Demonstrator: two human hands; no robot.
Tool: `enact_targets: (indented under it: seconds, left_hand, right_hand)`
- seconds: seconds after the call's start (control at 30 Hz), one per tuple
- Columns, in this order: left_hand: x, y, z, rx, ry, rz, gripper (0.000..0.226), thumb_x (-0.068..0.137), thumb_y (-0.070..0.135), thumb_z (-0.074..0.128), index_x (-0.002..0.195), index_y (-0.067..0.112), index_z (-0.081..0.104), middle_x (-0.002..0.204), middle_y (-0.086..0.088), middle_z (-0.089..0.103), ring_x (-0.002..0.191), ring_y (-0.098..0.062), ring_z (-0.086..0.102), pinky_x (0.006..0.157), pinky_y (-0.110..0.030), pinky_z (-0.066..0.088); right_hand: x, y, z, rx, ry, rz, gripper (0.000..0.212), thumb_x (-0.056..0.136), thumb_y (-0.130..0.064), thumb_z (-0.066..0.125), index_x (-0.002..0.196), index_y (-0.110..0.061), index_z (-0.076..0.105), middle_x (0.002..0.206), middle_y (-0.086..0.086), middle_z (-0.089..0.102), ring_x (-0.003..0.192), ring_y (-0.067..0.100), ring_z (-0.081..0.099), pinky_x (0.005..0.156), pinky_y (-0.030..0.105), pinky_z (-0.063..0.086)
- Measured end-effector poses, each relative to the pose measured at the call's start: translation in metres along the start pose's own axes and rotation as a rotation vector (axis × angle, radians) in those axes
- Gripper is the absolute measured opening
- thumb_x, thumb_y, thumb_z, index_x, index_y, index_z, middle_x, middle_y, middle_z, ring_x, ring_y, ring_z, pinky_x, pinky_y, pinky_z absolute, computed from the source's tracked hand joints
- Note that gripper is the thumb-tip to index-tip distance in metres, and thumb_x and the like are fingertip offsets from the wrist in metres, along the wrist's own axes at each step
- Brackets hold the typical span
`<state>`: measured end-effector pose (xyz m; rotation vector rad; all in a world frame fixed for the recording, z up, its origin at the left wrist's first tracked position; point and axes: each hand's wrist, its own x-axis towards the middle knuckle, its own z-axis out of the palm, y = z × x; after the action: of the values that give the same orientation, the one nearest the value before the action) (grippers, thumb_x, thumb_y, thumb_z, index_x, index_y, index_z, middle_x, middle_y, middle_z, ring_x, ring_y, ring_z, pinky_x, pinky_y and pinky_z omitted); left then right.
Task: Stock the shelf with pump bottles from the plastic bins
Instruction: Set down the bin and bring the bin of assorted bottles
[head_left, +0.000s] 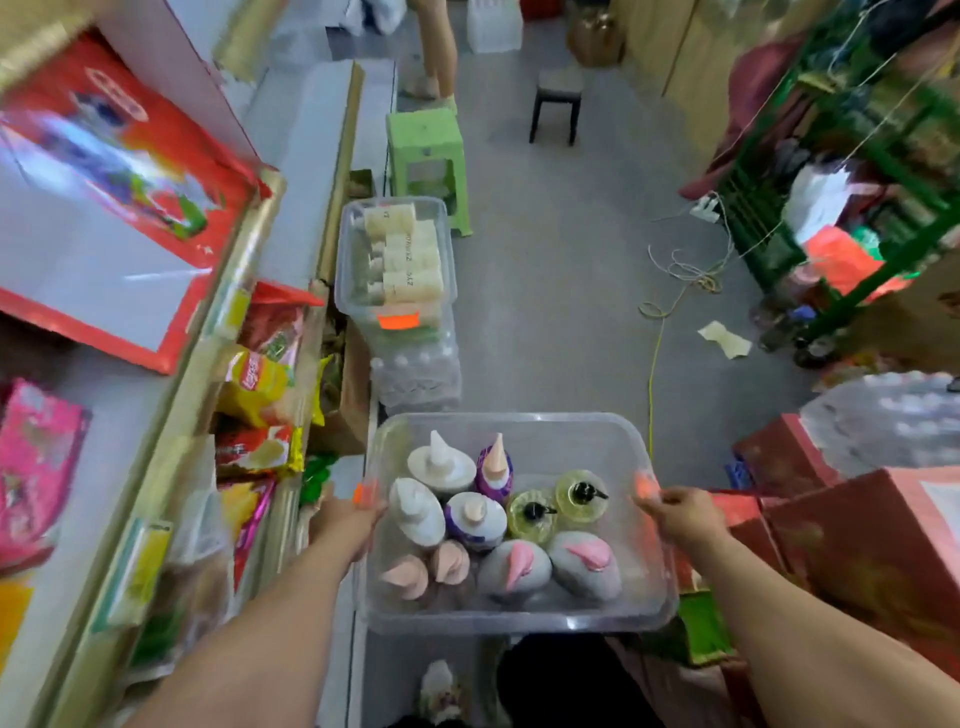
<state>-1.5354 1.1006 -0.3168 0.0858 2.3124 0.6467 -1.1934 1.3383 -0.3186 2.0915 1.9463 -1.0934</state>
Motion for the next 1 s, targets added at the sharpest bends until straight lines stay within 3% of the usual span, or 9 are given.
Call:
enact_targets:
  seconds: [0.07,0.13,0.23,0.33,0.4,0.5,0.67,0.87,1.0]
  left_hand:
    - [0.030,0.049,0.009,0.042,-0.021,0.006,0.057,0.078,0.049,0.075,0.108,0.001,0.069,0.091,-0.024,0.071,0.076,-0.035,0.069,0.068,-0.038,0.056]
    - [0.060,0.095,0.023,0.074,-0.052,0.029,0.045,0.078,0.047,0.077,0.094,0.004,0.072,0.079,-0.017,0.069,0.065,-0.029,0.065,0.054,-0.030,0.048]
    - [0.096,0.160,0.049,0.030,-0.061,0.018,0.046,0.080,0.045,0.076,0.093,0.001,0.069,0.077,-0.016,0.067,0.059,-0.028,0.061,0.048,-0.025,0.043]
    - [0.127,0.227,0.073,0.042,-0.087,0.015,0.043,0.081,0.044,0.076,0.088,0.002,0.068,0.079,-0.018,0.067,0.068,-0.031,0.065,0.055,-0.030,0.045]
    - [0.145,0.273,0.085,0.099,-0.127,0.020,0.044,0.083,0.047,0.073,0.091,0.004,0.069,0.078,-0.014,0.066,0.082,-0.034,0.069,0.064,-0.033,0.049]
    - [0.175,0.339,0.104,0.113,-0.172,0.044,0.047,0.086,0.045,0.070,0.107,0.003,0.067,0.103,-0.018,0.070,0.099,-0.034,0.067,0.085,-0.038,0.055]
    - [0.245,0.453,0.130,0.063,-0.219,0.053,0.047,0.083,0.047,0.072,0.104,0.005,0.065,0.093,-0.016,0.071,0.074,-0.029,0.068,0.052,-0.026,0.047]
    - [0.325,0.584,0.144,0.126,-0.252,0.056,0.053,0.085,0.053,0.066,0.102,0.003,0.064,0.087,-0.015,0.070,0.065,-0.026,0.065,0.047,-0.025,0.042]
    - [0.380,0.668,0.140,0.063,-0.198,0.018,0.053,0.083,0.050,0.069,0.101,0.000,0.066,0.094,-0.019,0.072,0.076,-0.032,0.069,0.057,-0.028,0.047]
  right_hand:
    - [0.038,-0.019,-0.015,0.017,0.022,0.022,0.047,0.084,-0.039,0.075,0.051,-0.012,0.055,0.056,0.004,0.052,0.062,0.024,0.050,0.061,0.033,0.040]
    - [0.083,-0.036,-0.033,0.017,0.026,0.044,0.043,0.084,-0.042,0.073,0.057,-0.010,0.062,0.054,0.004,0.057,0.064,0.026,0.059,0.061,0.031,0.041]
    - [0.148,-0.069,-0.066,0.041,0.011,0.061,0.042,0.085,-0.044,0.071,0.060,-0.010,0.066,0.054,0.003,0.063,0.061,0.022,0.063,0.058,0.029,0.043]
    - [0.204,-0.100,-0.101,0.025,0.001,0.078,0.040,0.085,-0.041,0.071,0.062,-0.009,0.066,0.059,0.006,0.064,0.064,0.024,0.062,0.063,0.030,0.044]
    - [0.242,-0.121,-0.130,0.024,0.015,0.101,0.039,0.084,-0.042,0.071,0.066,-0.007,0.069,0.059,0.005,0.065,0.061,0.021,0.061,0.060,0.029,0.042]
    - [0.300,-0.157,-0.170,0.003,0.036,0.132,0.042,0.084,-0.046,0.070,0.071,-0.005,0.073,0.055,0.001,0.065,0.058,0.016,0.062,0.052,0.025,0.040]
    - [0.407,-0.225,-0.219,-0.056,0.039,0.168,0.041,0.082,-0.043,0.072,0.077,-0.002,0.075,0.056,0.003,0.068,0.059,0.017,0.063,0.051,0.024,0.043]
    - [0.511,-0.312,-0.260,-0.032,0.069,0.183,0.040,0.087,-0.034,0.070,0.057,-0.010,0.060,0.044,0.000,0.058,0.052,0.017,0.055,0.050,0.024,0.039]
    - [0.586,-0.388,-0.287,-0.003,0.041,0.137,0.036,0.085,-0.036,0.073,0.067,-0.005,0.069,0.059,0.008,0.066,0.057,0.020,0.059,0.051,0.025,0.043]
